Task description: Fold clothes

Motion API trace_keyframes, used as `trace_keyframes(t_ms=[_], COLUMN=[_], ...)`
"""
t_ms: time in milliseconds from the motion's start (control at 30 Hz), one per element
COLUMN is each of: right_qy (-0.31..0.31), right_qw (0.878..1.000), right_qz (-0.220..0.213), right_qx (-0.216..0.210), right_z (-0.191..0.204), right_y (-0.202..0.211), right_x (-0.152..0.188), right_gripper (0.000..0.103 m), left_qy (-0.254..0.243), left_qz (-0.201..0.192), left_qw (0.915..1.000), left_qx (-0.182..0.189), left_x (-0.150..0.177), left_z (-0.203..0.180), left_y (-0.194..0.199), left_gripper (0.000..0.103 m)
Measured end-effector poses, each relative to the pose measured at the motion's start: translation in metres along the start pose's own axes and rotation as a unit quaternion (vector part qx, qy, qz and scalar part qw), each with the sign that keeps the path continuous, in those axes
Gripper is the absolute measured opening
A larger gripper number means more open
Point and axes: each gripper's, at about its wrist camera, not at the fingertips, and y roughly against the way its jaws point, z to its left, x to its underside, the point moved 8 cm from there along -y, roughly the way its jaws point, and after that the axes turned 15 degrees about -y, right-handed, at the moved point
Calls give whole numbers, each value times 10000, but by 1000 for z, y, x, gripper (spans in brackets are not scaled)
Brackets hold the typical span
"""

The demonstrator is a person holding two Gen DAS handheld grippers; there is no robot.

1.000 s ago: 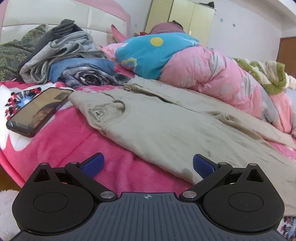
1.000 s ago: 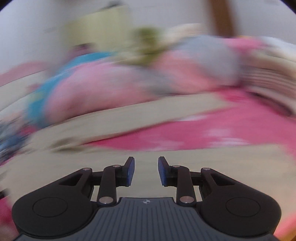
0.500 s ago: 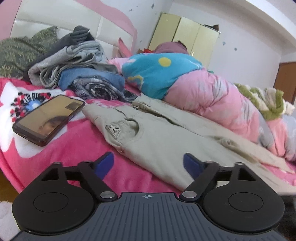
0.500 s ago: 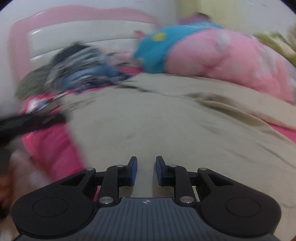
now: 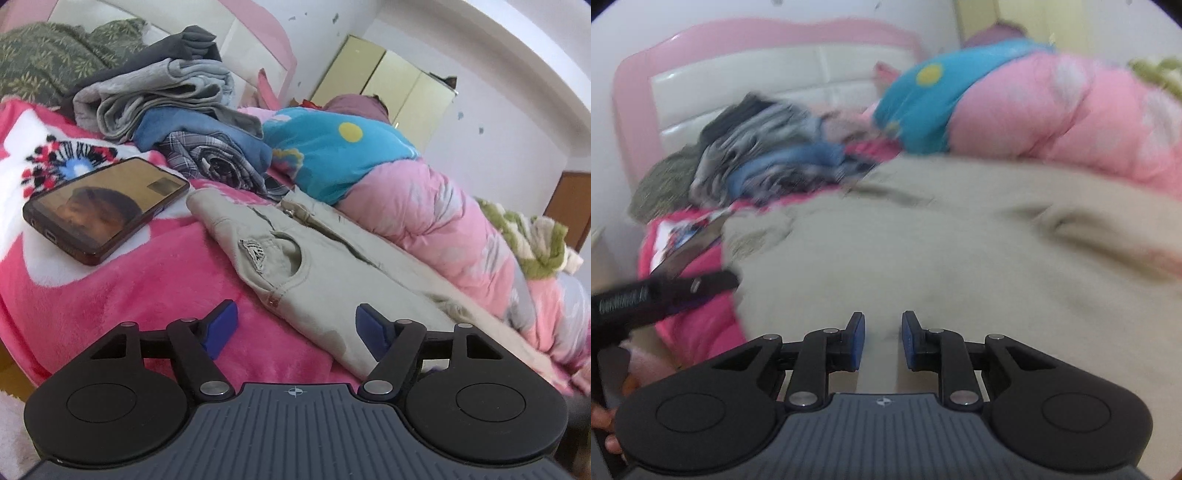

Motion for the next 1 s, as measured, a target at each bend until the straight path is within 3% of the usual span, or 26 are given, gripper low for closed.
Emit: trace_keyframes(t_ms=[67, 200, 267, 433, 667, 900, 1000], right_qy=[294, 320, -44, -1584, -3666, -4999, -5546], right_qw=[9988, 9948, 9906, 9713, 9114, 8532, 8205], right_qz=[-4, 184, 490, 999, 1127, 557, 362], right_qx=[-379, -949, -1274, -1470, -1492, -1378, -1337], right_z=[22, 45, 44, 17, -35, -78, -96], right_y=[7, 29, 40, 64, 68, 88, 92], right_x=[16, 37, 40, 55, 70, 67, 73], right_gripper=[24, 28, 28, 30, 29, 29, 29], left_qy=[89, 85, 76, 124, 51, 15, -2], left_qz=[-22, -44, -55, -94, -126, -150, -156], left_qw=[10000, 10000, 10000, 9999, 9998, 9996, 9995], left_qx=[17, -7, -26, -41, -165, -250, -268], left_x=[0, 0, 0, 0, 1, 1, 1], left_z=[2, 1, 0, 1, -1, -2, -3], left_y=[-1, -3, -3, -1, 0, 2, 2], left_gripper=[72, 73, 73, 73, 73, 74, 74])
